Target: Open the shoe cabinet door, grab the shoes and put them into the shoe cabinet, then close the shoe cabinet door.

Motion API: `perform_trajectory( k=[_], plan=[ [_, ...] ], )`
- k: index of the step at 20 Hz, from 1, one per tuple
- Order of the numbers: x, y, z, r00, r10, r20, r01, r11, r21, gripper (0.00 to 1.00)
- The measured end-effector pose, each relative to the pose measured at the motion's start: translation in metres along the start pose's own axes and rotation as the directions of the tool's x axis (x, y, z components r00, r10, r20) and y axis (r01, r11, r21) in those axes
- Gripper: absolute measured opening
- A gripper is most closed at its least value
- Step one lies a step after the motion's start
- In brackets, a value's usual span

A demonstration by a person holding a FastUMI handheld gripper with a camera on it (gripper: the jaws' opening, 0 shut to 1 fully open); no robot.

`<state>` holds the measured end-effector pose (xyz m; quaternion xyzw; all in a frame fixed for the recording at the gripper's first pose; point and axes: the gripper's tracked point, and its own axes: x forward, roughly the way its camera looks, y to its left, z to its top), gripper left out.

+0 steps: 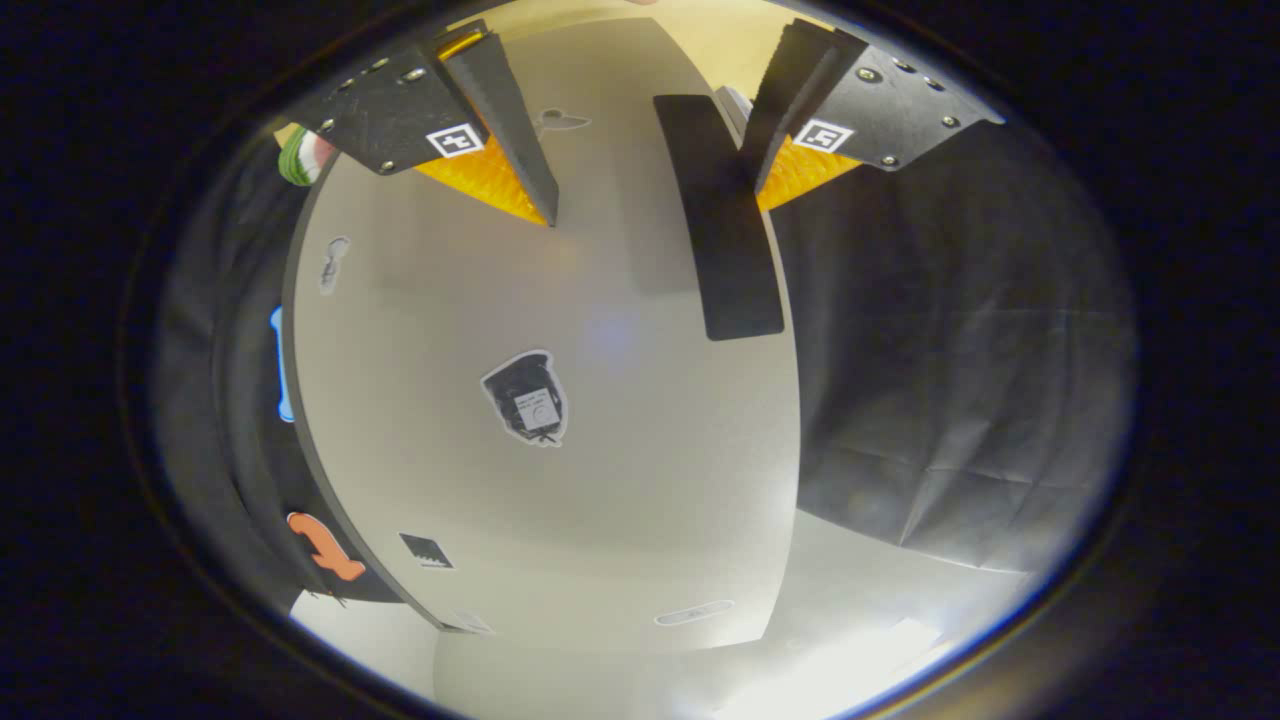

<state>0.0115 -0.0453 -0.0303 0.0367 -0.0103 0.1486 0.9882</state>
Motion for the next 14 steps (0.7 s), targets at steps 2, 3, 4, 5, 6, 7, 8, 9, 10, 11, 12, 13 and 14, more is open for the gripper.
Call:
perform_trajectory(
  k=[2, 3, 4, 5, 6, 7, 8, 9, 10, 11, 12, 13, 14],
  plan=[
    [0.009, 0.001, 0.0, 1.0, -0.024, 0.007, 0.024, 1.0, -0.009, 0.97],
    [0.014, 0.003, -0.001, 0.999, -0.036, 0.012, 0.036, 0.999, -0.011, 0.98],
    [0.017, 0.004, -0.003, 0.999, -0.046, 0.017, 0.046, 0.999, -0.012, 0.98],
    [0.021, 0.003, -0.004, 0.998, -0.057, 0.021, 0.057, 0.998, -0.017, 0.98],
    [0.024, 0.004, -0.004, 0.998, -0.065, 0.026, 0.065, 0.998, -0.017, 0.99],
    [0.027, 0.004, -0.005, 0.997, -0.072, 0.026, 0.073, 0.997, -0.017, 0.99],
    [0.031, 0.004, -0.005, 0.996, -0.084, 0.03, 0.084, 0.996, -0.021, 0.99],
    [0.034, 0.004, -0.004, 0.995, -0.096, 0.031, 0.097, 0.995, -0.025, 0.99],
    [0.038, 0.004, -0.005, 0.994, -0.107, 0.034, 0.108, 0.994, -0.025, 0.99],
    [0.043, 0.004, -0.006, 0.992, -0.119, 0.037, 0.12, 0.992, -0.027, 0.99],
    [0.048, 0.004, -0.006, 0.991, -0.131, 0.04, 0.132, 0.991, -0.028, 0.99],
    [0.052, 0.004, -0.008, 0.989, -0.141, 0.042, 0.142, 0.989, -0.03, 0.99],
    [0.054, 0.003, -0.008, 0.988, -0.151, 0.046, 0.152, 0.988, -0.032, 0.99]
  ],
)
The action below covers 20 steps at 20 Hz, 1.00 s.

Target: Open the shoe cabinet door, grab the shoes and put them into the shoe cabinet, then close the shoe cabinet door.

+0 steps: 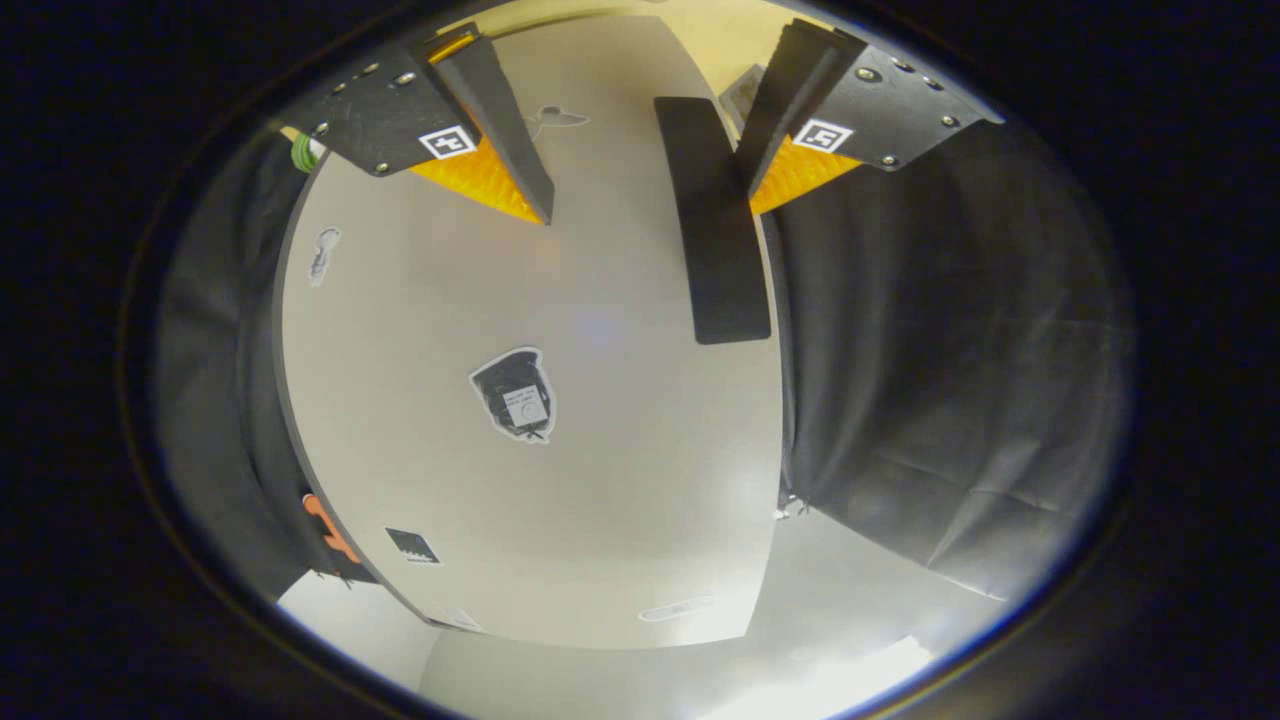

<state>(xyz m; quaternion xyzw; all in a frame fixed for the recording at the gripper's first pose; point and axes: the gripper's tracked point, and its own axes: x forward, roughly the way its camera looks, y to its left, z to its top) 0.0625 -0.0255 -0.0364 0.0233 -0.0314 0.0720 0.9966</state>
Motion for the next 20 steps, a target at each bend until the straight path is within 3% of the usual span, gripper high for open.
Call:
perform_trajectory(
  k=[20],
  plan=[
    [0.016, -0.001, 0.001, 0.994, -0.104, 0.023, 0.105, 0.994, -0.028, 0.99]
  ],
)
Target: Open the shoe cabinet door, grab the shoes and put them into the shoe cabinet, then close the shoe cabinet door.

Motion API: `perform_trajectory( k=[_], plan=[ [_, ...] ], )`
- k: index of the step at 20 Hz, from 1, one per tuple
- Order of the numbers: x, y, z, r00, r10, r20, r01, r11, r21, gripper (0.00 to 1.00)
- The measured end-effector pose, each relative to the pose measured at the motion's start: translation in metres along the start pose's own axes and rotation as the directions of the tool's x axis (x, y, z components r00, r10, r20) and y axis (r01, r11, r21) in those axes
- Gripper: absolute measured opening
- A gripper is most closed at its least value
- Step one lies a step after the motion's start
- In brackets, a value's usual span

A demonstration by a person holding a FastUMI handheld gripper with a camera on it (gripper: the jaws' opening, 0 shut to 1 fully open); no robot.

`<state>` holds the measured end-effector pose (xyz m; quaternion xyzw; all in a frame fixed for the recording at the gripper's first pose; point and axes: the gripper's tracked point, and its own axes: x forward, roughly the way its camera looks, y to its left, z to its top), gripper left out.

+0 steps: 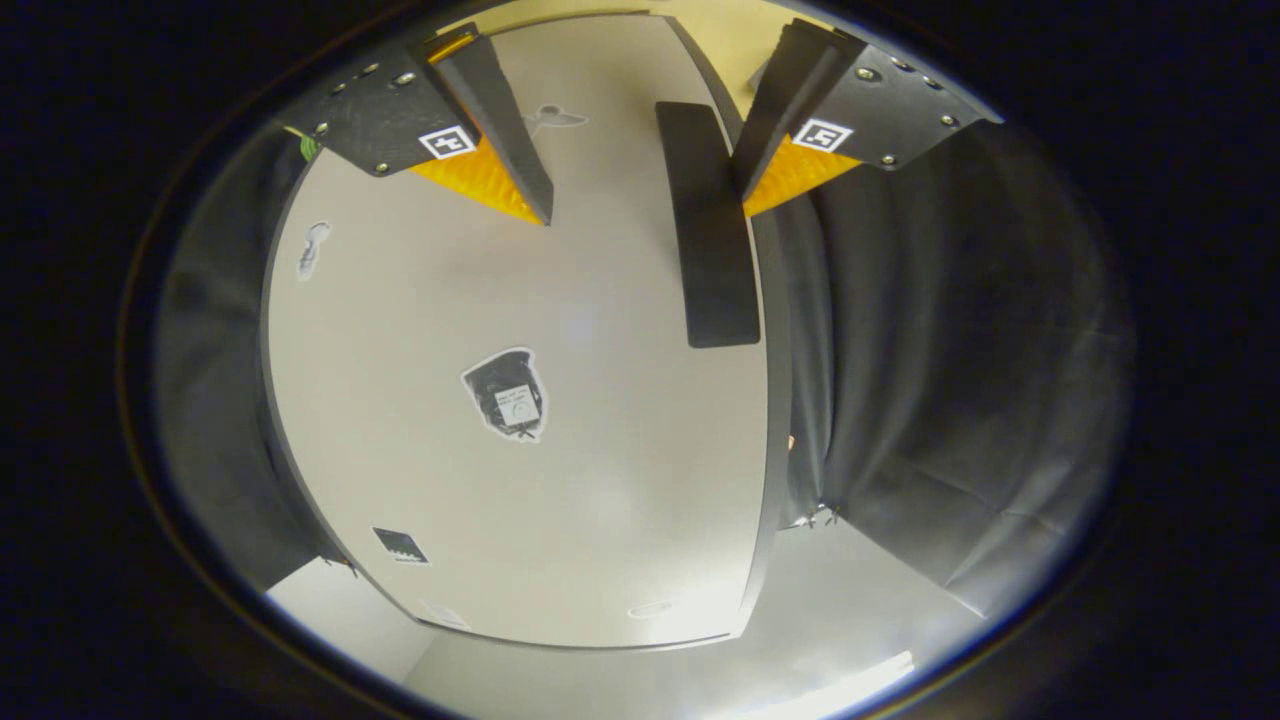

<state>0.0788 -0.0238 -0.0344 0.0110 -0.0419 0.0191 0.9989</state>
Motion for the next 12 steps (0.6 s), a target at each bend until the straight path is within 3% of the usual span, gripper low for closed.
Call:
perform_trajectory(
  k=[12],
  plan=[
    [-0.017, 0.009, 0.009, 0.998, 0.059, 0.0, -0.059, 0.996, 0.068, 0.99]
  ],
)
